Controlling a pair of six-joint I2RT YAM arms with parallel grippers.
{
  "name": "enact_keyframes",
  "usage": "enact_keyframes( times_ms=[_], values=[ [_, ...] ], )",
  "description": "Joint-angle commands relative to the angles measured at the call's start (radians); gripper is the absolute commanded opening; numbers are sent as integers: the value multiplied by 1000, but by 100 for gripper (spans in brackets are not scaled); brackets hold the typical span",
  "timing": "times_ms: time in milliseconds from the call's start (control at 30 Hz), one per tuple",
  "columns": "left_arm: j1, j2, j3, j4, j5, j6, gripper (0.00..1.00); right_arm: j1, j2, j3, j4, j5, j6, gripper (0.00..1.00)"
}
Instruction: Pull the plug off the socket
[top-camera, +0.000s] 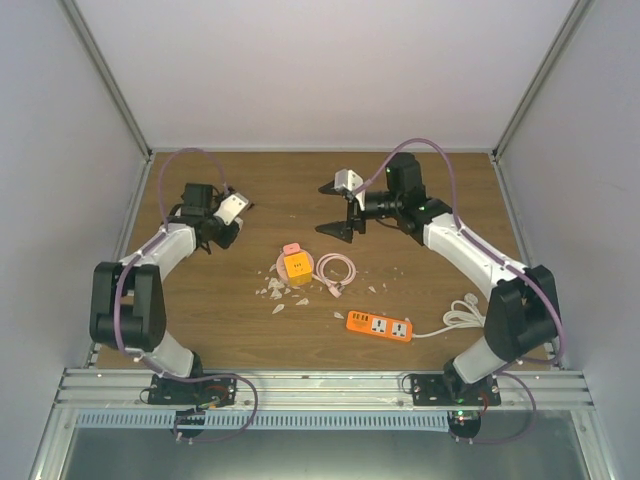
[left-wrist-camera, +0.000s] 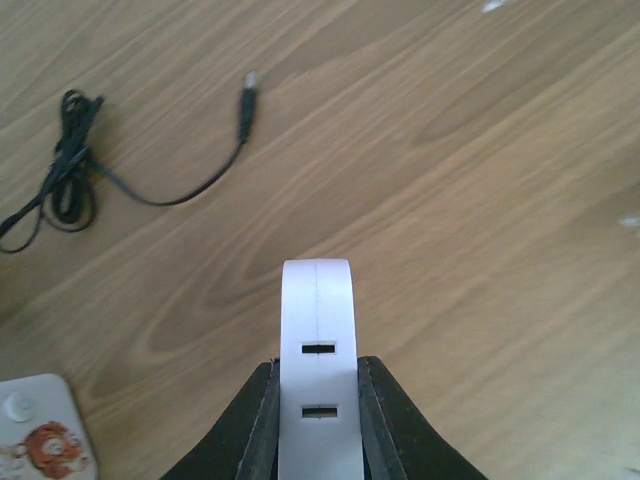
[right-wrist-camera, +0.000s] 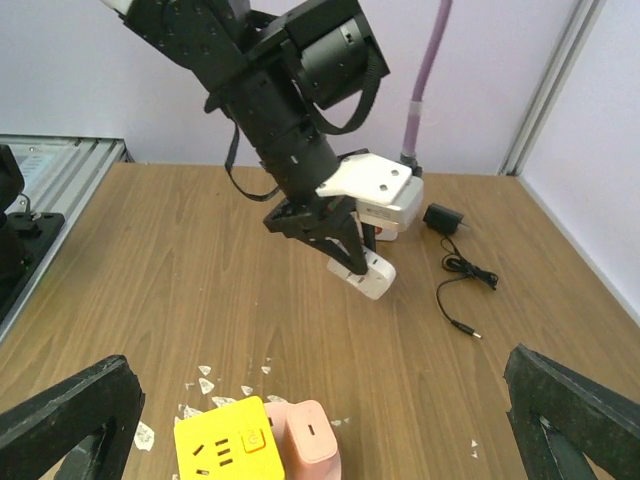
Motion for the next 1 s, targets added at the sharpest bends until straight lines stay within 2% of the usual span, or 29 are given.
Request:
enact_keyframes(
  times_ms=[0,300,533,600,733,967],
  values=[
    [0,73,1,186,-201,72,5,18,39,-10,-4,15,5,100],
    [-7,175,-15,323,-366,131,5,52,81,-16,0,48,39,100],
    [-17,223,-55,389,-409,138,8,94,93,-17,-8,144,87,100],
    [-22,224,-70,392,-396,137,12,106,93,-12,-30,184,95,100],
    [-24,217,-71,355,-332,123,29,124,88,-10,-87,261,118,100],
    [-25,207,-50,290,-265,91,45,126,67,-33,-162,369,174,100]
  ],
)
